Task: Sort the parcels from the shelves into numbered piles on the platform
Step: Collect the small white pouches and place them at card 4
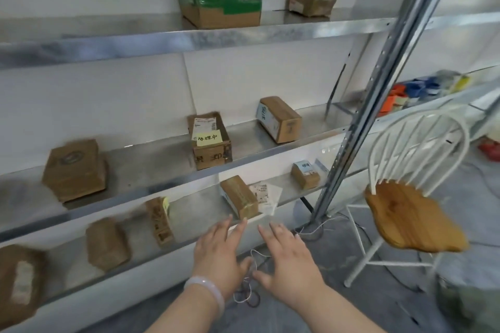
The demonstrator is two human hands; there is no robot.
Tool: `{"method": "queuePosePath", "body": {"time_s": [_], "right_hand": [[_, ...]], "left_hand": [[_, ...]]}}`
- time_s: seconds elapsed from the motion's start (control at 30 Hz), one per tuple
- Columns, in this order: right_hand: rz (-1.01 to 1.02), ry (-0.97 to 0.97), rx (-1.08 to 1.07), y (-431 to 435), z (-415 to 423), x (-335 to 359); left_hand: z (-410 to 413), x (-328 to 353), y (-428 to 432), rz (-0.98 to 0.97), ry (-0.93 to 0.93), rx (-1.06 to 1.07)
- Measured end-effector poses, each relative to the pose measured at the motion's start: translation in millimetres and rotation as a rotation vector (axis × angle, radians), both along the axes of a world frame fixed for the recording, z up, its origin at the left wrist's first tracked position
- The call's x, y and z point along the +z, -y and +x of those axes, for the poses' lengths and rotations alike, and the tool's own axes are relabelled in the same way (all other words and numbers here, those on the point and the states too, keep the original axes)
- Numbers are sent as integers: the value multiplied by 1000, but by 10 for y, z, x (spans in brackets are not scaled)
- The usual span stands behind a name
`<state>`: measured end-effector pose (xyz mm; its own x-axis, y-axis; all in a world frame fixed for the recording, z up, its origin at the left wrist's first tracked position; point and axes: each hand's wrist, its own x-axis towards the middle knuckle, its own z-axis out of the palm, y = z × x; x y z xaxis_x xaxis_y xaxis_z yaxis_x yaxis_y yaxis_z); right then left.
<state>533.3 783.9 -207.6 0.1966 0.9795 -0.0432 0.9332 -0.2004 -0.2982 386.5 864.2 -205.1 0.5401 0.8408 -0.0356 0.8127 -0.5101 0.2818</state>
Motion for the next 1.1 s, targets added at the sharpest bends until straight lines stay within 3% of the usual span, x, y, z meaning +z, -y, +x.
{"method": "queuePosePath", "body": {"time_s": [0.57,0.93,1.1], "right_hand": [[-187,-132,-100,-1017,1223,-609],[-425,-166,61,-1650,2365,-1531],[-483,-252,10,-2007,2716,-2098]], "left_hand": [[1121,-858,-1166,-147,-153,-185],[2198,-1789,-1495,-260,-64,25],[2603,-2394,-1693,-364,-30,99]]}}
